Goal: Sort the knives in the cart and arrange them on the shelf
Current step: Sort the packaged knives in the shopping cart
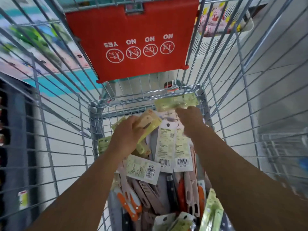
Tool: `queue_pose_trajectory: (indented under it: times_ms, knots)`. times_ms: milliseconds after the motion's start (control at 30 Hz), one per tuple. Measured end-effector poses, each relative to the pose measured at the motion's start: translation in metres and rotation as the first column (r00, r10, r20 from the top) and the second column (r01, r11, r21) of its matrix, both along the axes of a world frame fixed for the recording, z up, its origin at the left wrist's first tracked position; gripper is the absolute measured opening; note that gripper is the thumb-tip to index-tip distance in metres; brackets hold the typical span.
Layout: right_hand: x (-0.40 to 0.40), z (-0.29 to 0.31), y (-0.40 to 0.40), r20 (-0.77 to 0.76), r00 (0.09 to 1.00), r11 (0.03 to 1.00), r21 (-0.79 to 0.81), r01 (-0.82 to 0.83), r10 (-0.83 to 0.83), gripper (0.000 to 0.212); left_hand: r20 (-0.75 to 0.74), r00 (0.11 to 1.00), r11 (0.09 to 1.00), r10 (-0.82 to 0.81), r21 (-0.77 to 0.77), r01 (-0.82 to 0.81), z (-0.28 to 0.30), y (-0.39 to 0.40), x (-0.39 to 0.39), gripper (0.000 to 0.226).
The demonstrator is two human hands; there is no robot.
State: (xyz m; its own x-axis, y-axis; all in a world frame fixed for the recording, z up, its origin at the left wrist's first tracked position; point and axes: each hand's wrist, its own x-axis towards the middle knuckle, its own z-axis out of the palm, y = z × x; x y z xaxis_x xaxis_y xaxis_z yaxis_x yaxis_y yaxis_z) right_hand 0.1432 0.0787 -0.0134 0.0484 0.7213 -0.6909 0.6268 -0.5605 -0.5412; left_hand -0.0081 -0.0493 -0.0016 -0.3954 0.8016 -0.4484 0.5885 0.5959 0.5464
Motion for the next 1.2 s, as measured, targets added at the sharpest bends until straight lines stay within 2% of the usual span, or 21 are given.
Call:
queue_pose_trajectory:
  times_ms: [67, 100, 133, 167, 200, 233, 333, 433, 533, 567, 700, 867, 933, 1000, 1033, 1067, 1133, 1200]
  knots:
    - [0.012, -0.001, -0.015, 0.028, 0.993, 0.991, 0.063, -0.119, 0.117, 0.054, -0.003, 1.0, 1.0, 0.026, 0.011, -0.026, -0.001, 0.006, 0.004, 0.031]
    - [0.016, -0.006, -0.023, 0.096, 0.95, 0.948, 0.088, -0.305, 0.297, 0.065, -0.008, 0.999, 0.999, 0.039, 0.014, -0.039, -0.002, 0.008, 0.006, 0.033]
    - [0.021, -0.008, -0.033, 0.186, 0.861, 0.867, 0.069, -0.493, 0.474, 0.072, -0.014, 0.999, 0.999, 0.049, 0.016, -0.049, -0.004, 0.01, 0.007, 0.034]
    - [0.024, -0.013, -0.041, 0.236, 0.776, 0.789, 0.058, -0.612, 0.585, 0.076, -0.019, 0.998, 0.998, 0.054, 0.016, -0.054, -0.006, 0.011, 0.009, 0.035]
    - [0.025, -0.014, -0.046, 0.276, 0.71, 0.723, 0.068, -0.687, 0.648, 0.079, -0.033, 0.998, 0.999, 0.05, 0.008, -0.05, -0.006, 0.012, 0.011, 0.035]
    - [0.027, -0.014, -0.049, 0.297, 0.697, 0.708, 0.089, -0.7, 0.652, 0.08, -0.061, 0.997, 0.999, 0.04, -0.003, -0.04, -0.006, 0.013, 0.012, 0.035]
    - [0.028, -0.016, -0.05, 0.289, 0.756, 0.75, 0.156, -0.643, 0.587, 0.072, -0.189, 0.982, 0.999, -0.001, -0.041, -0.007, -0.004, 0.017, 0.011, 0.04]
    - [0.03, -0.014, -0.047, 0.25, 0.808, 0.777, 0.232, -0.585, 0.533, 0.052, -0.287, 0.953, 0.995, -0.096, -0.037, 0.089, 0.0, 0.032, 0.015, 0.045]
    - [0.037, -0.006, -0.04, 0.044, 0.955, 0.925, 0.239, -0.296, 0.294, 0.026, -0.321, 0.925, 0.977, -0.202, 0.007, 0.215, -0.001, 0.058, 0.027, 0.047]
    - [0.04, -0.004, -0.037, 0.003, 0.978, 0.945, 0.257, -0.204, 0.21, 0.022, -0.32, 0.925, 0.972, -0.207, 0.044, 0.232, -0.002, 0.067, 0.033, 0.046]
    - [0.05, 0.003, -0.029, 0.027, 0.999, 0.936, 0.348, -0.04, 0.033, 0.019, -0.372, 0.91, 0.957, -0.181, 0.147, 0.25, -0.003, 0.106, 0.054, 0.039]
    - [0.05, 0.017, -0.026, -0.011, 0.995, 0.899, 0.428, 0.095, -0.1, 0.015, -0.378, 0.875, 0.914, -0.302, 0.147, 0.379, -0.015, 0.121, 0.06, 0.053]
    - [0.046, 0.024, -0.027, -0.049, 0.992, 0.871, 0.475, 0.126, -0.117, 0.01, -0.306, 0.916, 0.898, -0.261, 0.272, 0.347, -0.01, 0.116, 0.06, 0.045]
    - [0.039, 0.032, -0.025, -0.08, 0.988, 0.841, 0.518, 0.156, -0.134, 0.007, -0.091, 0.974, 0.87, -0.208, 0.438, 0.227, -0.002, 0.102, 0.057, 0.028]
    - [0.035, 0.034, -0.023, -0.098, 0.983, 0.829, 0.53, 0.181, -0.153, 0.007, 0.004, 0.98, 0.868, -0.2, 0.466, 0.175, 0.001, 0.091, 0.054, 0.027]
    - [0.032, 0.035, -0.021, -0.123, 0.976, 0.821, 0.528, 0.218, -0.18, 0.006, 0.058, 0.978, 0.881, -0.2, 0.448, 0.153, 0.002, 0.081, 0.051, 0.029]
    - [0.025, 0.037, -0.017, -0.184, 0.954, 0.81, 0.505, 0.298, -0.237, 0.006, 0.111, 0.978, 0.946, -0.177, 0.293, 0.138, 0.002, 0.062, 0.046, 0.041]
    - [0.02, 0.038, -0.018, -0.226, 0.945, 0.795, 0.514, 0.323, -0.238, 0.005, 0.208, 0.978, 0.992, -0.034, 0.127, 0.007, 0.005, 0.051, 0.043, 0.044]
